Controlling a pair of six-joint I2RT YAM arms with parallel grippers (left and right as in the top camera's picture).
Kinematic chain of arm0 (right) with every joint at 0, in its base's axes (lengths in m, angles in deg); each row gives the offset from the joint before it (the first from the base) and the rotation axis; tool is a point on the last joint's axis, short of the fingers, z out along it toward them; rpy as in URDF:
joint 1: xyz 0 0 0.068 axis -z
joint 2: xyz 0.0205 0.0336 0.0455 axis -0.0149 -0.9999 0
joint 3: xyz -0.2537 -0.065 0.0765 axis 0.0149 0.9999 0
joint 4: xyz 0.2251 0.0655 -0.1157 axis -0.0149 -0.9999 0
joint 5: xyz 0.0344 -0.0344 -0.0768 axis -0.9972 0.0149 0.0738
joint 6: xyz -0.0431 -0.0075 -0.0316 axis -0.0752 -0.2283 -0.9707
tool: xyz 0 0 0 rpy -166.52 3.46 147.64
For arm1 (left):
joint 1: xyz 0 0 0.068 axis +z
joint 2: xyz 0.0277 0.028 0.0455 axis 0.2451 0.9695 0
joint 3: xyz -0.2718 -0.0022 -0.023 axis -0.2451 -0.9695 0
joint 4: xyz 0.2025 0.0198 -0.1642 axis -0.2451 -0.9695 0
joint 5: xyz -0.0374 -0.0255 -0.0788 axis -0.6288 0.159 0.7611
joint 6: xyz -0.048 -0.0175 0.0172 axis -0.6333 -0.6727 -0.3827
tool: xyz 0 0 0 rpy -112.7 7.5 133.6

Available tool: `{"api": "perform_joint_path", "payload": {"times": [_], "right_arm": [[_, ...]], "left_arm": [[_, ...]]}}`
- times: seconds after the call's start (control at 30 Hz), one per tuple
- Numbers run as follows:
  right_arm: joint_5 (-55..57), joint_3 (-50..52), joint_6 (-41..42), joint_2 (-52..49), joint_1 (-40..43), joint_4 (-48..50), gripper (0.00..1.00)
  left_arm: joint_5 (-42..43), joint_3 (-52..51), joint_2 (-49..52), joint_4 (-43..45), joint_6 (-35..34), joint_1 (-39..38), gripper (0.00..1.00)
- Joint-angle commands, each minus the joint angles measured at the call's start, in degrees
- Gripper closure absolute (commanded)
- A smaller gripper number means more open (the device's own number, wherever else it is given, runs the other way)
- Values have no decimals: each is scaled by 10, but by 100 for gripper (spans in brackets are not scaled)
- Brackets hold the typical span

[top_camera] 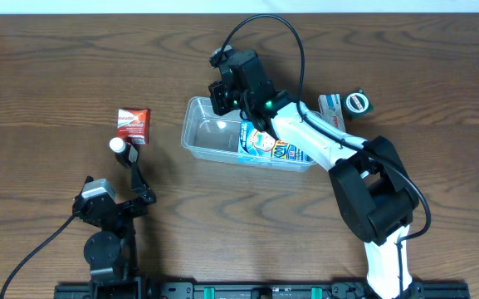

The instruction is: Pack container

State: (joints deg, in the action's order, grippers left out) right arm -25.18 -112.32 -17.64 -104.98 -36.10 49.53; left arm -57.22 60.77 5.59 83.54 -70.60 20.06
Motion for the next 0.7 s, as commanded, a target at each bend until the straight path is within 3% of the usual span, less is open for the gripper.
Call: {"api": "perform_joint_path", "payload": {"times": [0.0,0.67], "right_arm": [[-24,-3,9,5,-8,-4,99],[-64,-5,8,9,-8,-35,99]], "left_arm": [[-7,-12,-3,-22,10,-2,2],[-7,-12,-3,-21,10,-2,2]]}}
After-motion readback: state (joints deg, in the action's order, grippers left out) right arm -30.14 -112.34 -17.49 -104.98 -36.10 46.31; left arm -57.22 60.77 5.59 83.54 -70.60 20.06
